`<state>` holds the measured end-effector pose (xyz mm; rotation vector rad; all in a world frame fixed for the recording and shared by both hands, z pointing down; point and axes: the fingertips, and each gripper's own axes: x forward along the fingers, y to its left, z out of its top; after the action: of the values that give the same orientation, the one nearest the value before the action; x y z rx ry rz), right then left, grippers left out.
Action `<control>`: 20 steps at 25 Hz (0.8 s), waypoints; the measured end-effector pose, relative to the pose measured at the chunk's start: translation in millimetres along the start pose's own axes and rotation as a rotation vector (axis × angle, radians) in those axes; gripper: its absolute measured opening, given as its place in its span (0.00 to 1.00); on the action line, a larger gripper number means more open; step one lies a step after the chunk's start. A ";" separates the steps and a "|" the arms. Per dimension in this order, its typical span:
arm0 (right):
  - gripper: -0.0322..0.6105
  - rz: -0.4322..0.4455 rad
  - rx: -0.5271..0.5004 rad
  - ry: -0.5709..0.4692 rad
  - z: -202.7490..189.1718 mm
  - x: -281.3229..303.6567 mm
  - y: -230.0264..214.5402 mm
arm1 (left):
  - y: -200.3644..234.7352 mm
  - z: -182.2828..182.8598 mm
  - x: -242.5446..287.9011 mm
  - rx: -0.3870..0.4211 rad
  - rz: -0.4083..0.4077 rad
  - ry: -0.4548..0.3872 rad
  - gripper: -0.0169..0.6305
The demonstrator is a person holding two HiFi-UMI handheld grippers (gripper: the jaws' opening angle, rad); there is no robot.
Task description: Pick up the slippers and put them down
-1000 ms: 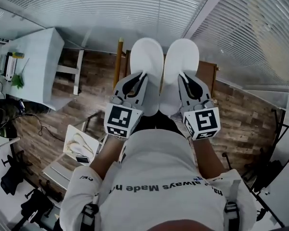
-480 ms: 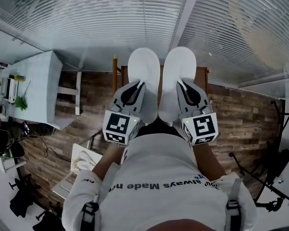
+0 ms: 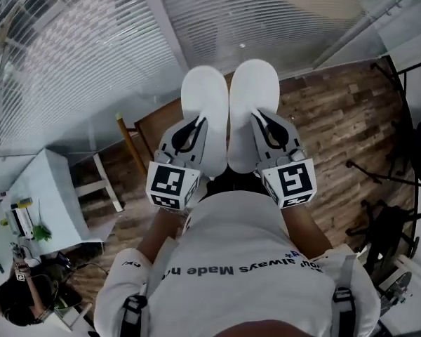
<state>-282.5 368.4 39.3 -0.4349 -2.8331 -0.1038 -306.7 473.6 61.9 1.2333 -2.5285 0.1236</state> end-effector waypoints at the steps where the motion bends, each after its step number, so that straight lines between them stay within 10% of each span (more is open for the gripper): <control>1: 0.08 -0.036 0.008 0.002 -3.9 -10.4 -13.6 | -12.8 3.4 12.3 0.015 -0.037 0.002 0.07; 20: 0.08 -0.515 0.165 -0.032 -71.7 -236.8 -226.3 | -290.5 56.0 174.5 0.229 -0.493 0.012 0.07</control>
<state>-115.6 77.6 35.9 0.3357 -2.8830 0.0379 -194.3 149.4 47.3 1.8966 -2.1651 0.3067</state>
